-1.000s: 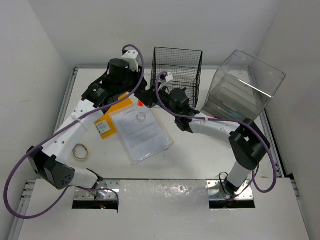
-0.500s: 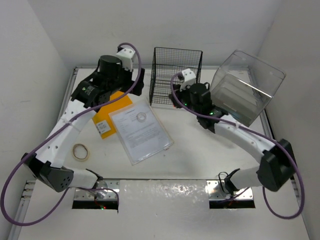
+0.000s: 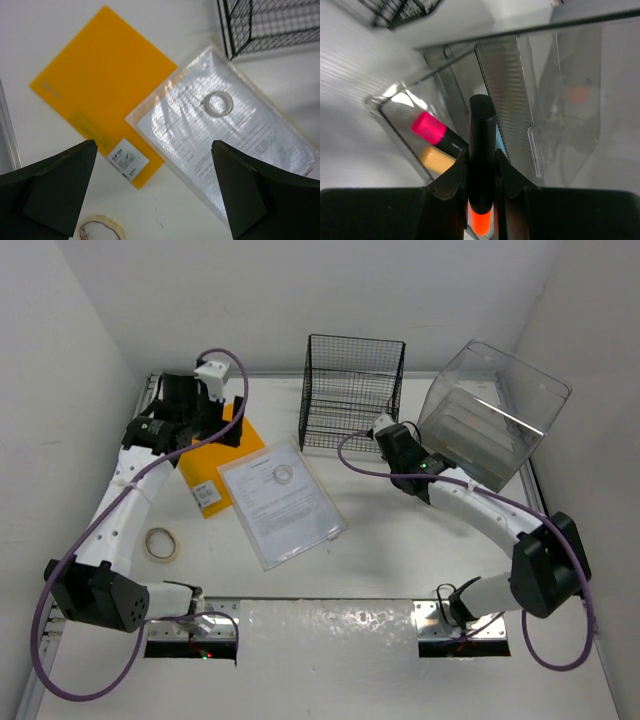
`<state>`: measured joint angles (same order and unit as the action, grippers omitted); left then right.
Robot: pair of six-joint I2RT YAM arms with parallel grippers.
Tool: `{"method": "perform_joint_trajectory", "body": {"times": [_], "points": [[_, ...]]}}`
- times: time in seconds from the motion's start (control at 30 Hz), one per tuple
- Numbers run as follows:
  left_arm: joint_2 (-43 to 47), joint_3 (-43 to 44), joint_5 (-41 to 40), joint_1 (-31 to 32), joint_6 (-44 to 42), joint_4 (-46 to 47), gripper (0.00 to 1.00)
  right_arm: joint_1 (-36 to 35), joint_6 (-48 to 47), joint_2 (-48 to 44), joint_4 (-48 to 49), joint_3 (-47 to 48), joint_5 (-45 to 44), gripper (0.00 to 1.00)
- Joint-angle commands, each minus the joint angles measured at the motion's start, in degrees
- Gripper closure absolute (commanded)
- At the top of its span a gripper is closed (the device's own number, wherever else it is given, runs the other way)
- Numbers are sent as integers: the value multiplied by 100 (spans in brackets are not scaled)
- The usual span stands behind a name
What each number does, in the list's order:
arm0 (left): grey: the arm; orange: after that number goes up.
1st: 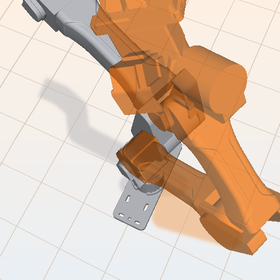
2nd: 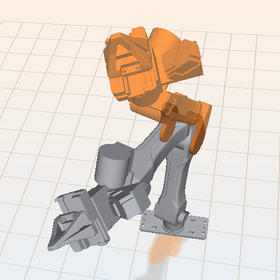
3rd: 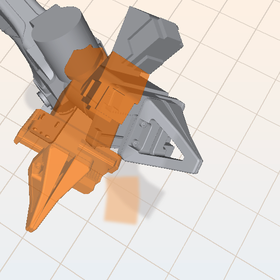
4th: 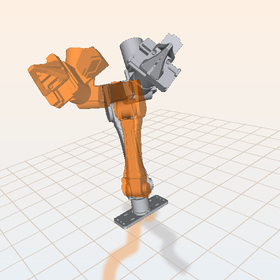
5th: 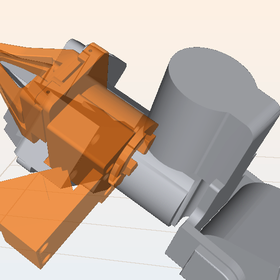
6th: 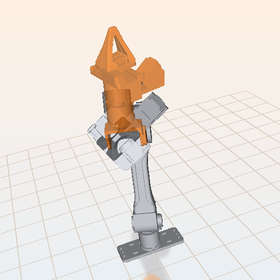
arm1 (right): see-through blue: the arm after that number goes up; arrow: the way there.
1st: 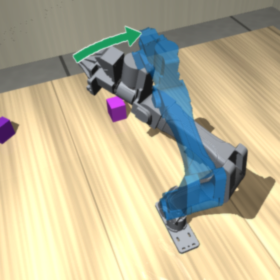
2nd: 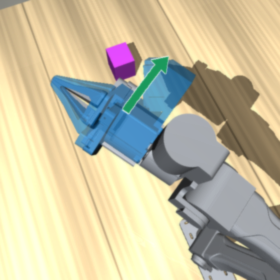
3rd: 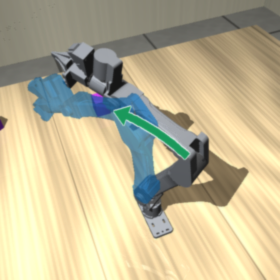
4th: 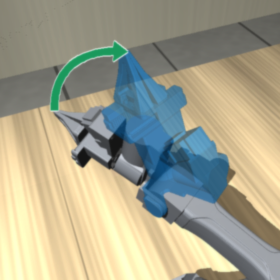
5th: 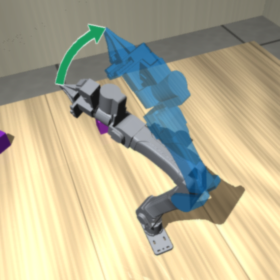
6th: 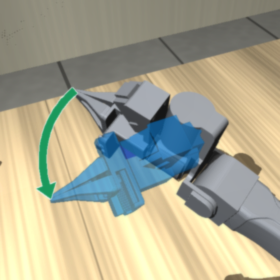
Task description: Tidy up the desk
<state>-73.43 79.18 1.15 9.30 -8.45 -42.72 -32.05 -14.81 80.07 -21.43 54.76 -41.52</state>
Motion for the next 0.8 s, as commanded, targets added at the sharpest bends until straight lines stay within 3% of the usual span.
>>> {"method": "perform_joint_trajectory", "body": {"times": [0.0,0.1,0.3,0.47,0.53,0.6,0.77], "points": [[214,-516,-88,-165,-280,543,0,173,-725,263,138,-115,-849,100],[329,-780,-544,-209,-368,782,0,357,-848,465,306,-167,-884,99],[706,-1404,-1098,-262,-544,1195,0,524,-989,1106,464,-133,-981,88],[786,-1695,-1205,-262,-597,1389,0,569,-1068,1388,500,-115,-1253,62],[751,-1721,-1213,-262,-588,1415,0,560,-1033,1379,465,-106,-1254,46],[716,-1713,-1249,-262,-579,1433,0,569,-937,1336,403,-54,-1254,41],[716,-1669,-1213,-271,-579,1407,0,560,-805,1072,201,25,-1262,40]]}}
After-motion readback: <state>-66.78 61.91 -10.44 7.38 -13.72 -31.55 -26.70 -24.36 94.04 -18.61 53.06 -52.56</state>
